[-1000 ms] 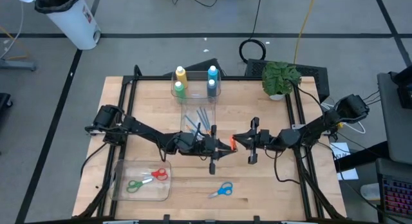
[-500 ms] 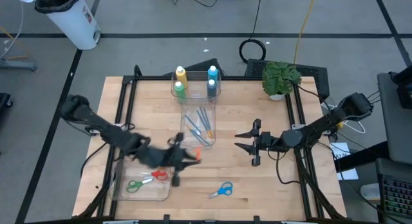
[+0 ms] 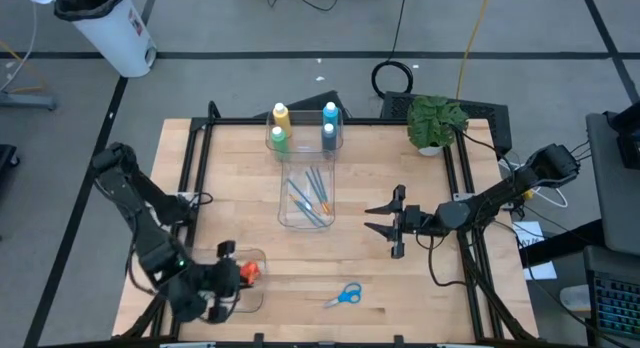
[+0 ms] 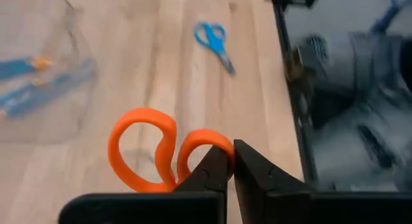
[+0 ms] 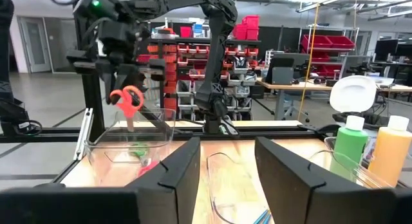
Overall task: Pick & Place Paint Supplies
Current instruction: Put the orange scissors into the bottom transparent bin, then put the blue scissors into the bottom transparent bin
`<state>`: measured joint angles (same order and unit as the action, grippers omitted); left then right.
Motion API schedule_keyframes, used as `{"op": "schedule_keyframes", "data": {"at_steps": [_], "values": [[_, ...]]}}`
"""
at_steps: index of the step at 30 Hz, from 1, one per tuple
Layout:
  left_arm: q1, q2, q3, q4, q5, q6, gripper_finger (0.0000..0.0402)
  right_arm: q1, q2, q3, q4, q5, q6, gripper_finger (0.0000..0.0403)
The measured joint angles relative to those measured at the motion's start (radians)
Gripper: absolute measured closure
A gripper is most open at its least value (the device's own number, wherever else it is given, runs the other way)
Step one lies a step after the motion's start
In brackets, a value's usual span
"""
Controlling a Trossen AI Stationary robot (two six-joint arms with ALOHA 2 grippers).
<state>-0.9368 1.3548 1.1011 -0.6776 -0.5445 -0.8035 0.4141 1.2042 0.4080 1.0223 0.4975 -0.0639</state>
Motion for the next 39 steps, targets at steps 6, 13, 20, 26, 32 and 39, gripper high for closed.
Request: {"op": "schedule_keyframes", "data": {"at_steps": [6, 13, 20, 26, 32, 39], "values": [[-0.098, 0.043, 0.0, -0.108, -0.01, -0.062, 0.0382, 0.0, 0.0, 0.0, -0.004, 0.0, 0.0, 0.0264], [-0.111, 0.092, 0.0, -0.132, 0.173, -0.233, 0.038, 0.0, 0.0, 0.0, -0.004, 0.0, -0.001, 0.0267], [-0.095, 0.094, -0.001, -0.165, 0.178, -0.332, 0.0319, -0.003, 0.0, 0.0, -0.004, 0.0, 0.0, 0.0266], [-0.086, 0.094, -0.001, -0.169, 0.178, -0.326, 0.0282, -0.002, 0.0, 0.0, -0.004, 0.0, 0.0, 0.0267], [-0.059, 0.094, -0.001, -0.147, 0.15, -0.328, 0.026, 0.0, 0.0, 0.0, -0.015, -0.03, 0.063, 0.0258], [0.032, 0.085, -0.001, -0.008, 0.132, -0.324, 0.0259, 0.061, 0.025, 0.039, -0.168, -0.135, 0.143, 0.0233]]}}
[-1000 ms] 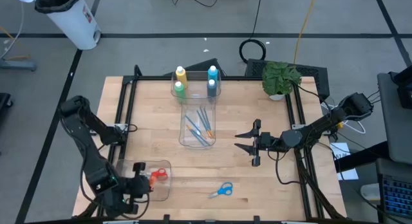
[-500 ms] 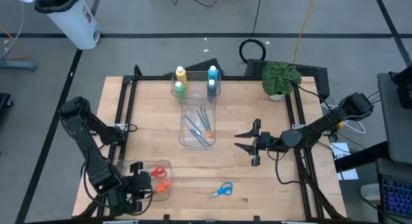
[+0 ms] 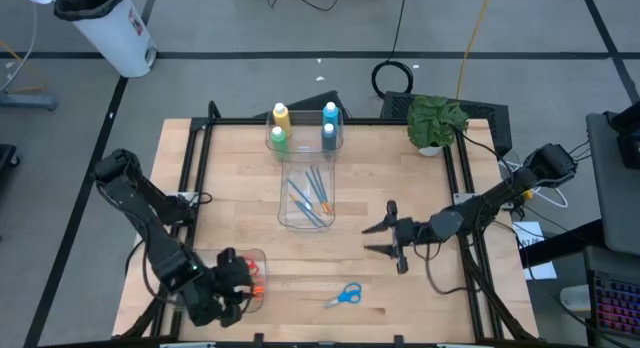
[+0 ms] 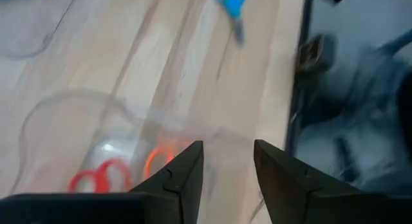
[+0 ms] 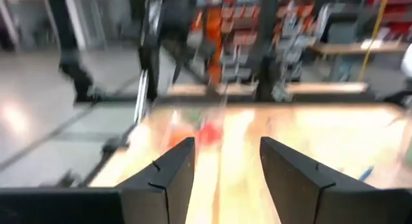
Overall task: Pick & Place Paint Supplies
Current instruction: Put the blue scissors into the bottom transparent bin
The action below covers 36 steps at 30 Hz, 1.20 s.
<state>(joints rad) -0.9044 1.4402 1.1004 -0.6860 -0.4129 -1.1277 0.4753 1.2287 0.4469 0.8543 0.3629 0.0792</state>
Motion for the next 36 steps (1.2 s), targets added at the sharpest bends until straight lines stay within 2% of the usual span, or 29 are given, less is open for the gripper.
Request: {"op": "schedule_keyframes", "data": {"at_steps": [4, 8, 13, 17, 21, 26, 31, 36], "values": [[0.08, -0.017, 0.0, 0.128, 0.001, 0.088, 0.027, 0.042, 0.056, 0.105, -0.229, -0.001, 0.059, 0.0216], [0.161, -0.017, 0.0, 0.292, 0.002, 0.308, 0.0278, 0.072, 0.145, 0.192, -0.391, -0.002, 0.117, 0.0212], [0.257, -0.017, 0.0, 0.47, 0.01, 0.621, 0.0279, 0.097, 0.301, 0.258, -0.436, -0.016, 0.137, 0.0219], [0.332, -0.017, 0.0, 0.595, 0.009, 0.756, 0.0279, 0.096, 0.412, 0.297, -0.432, -0.083, 0.144, 0.0216], [0.403, -0.017, 0.0, 0.693, 0.011, 0.824, 0.0279, 0.102, 0.508, 0.329, -0.442, -0.095, 0.144, 0.0205], [0.48, -0.017, 0.0, 0.755, 0.01, 0.845, 0.0279, 0.075, 0.557, 0.351, -0.44, -0.238, 0.145, 0.0192], [0.539, -0.017, 0.0, 0.759, 0.011, 0.839, 0.0279, 0.046, 0.558, 0.351, -0.579, -0.214, 0.108, 0.0191], [0.569, -0.017, 0.0, 0.755, 0.011, 0.838, 0.0279, 0.031, 0.551, 0.354, -0.755, -0.088, 0.107, 0.0191]]}}
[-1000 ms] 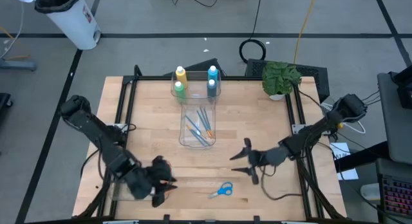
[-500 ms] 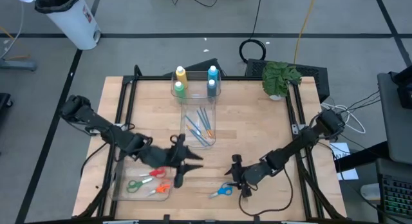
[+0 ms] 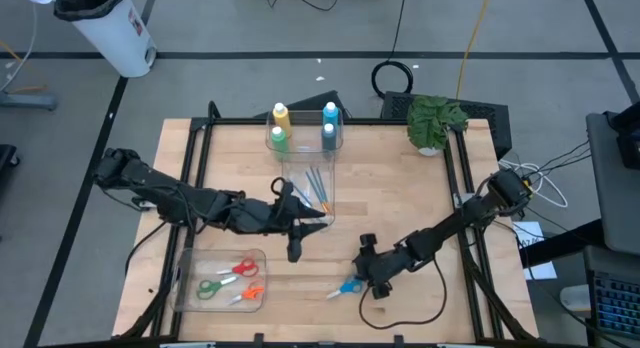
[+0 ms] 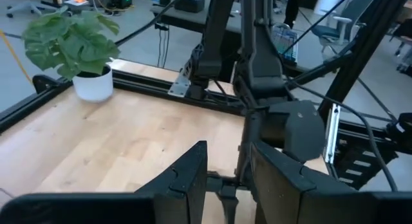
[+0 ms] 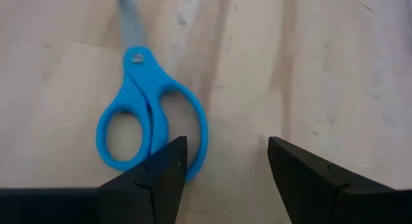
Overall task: Pick & Place Paint Supplies
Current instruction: Put the blue scissors into the bottom transparent bin
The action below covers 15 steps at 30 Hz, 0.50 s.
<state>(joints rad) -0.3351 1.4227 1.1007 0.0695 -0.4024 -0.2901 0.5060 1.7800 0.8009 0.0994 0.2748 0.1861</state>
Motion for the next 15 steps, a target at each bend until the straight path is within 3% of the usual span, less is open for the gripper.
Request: {"op": "schedule_keyframes", "data": {"at_steps": [5, 15], "values": [[0.001, 0.0, 0.0, -0.024, 0.001, 0.0, 0.0279, -0.001, -0.031, -0.002, -0.15, 0.065, -0.01, 0.0191], [-0.001, 0.0, 0.0, -0.075, 0.012, -0.011, 0.0279, -0.003, -0.18, -0.009, -0.3, 0.075, 0.007, 0.0191]]}}
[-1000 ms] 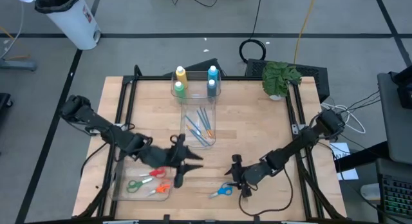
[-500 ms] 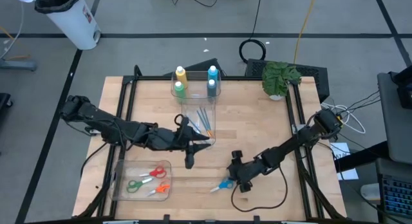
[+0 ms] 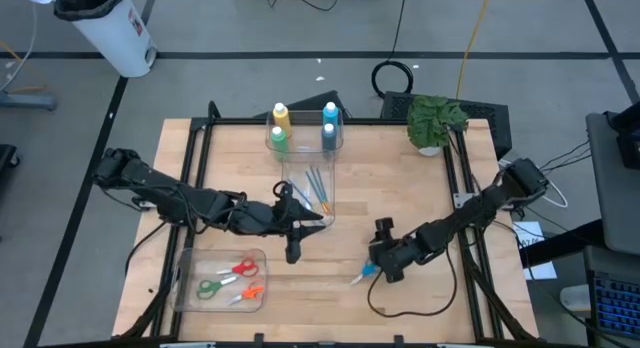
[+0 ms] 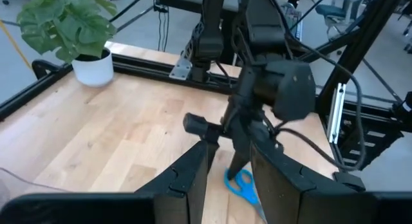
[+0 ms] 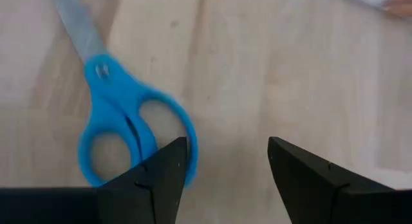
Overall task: Pick & Place Paint Supplies
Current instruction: Put the blue scissors into the bottom transparent bin
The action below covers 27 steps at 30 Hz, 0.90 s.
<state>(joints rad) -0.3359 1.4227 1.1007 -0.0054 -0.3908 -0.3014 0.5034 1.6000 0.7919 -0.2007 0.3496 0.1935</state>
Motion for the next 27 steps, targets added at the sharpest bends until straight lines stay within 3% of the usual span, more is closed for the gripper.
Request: {"op": "schedule_keyframes", "data": {"at_steps": [14, 27], "values": [[0.0, 0.0, 0.0, 0.0, 0.0, 0.001, 0.0279, -0.045, -0.03, -0.07, 0.074, -0.093, 0.029, 0.0206], [0.0, 0.0, 0.0, -0.004, 0.0, 0.003, 0.0279, -0.092, -0.034, -0.179, 0.198, -0.149, 0.031, 0.0286]]}}
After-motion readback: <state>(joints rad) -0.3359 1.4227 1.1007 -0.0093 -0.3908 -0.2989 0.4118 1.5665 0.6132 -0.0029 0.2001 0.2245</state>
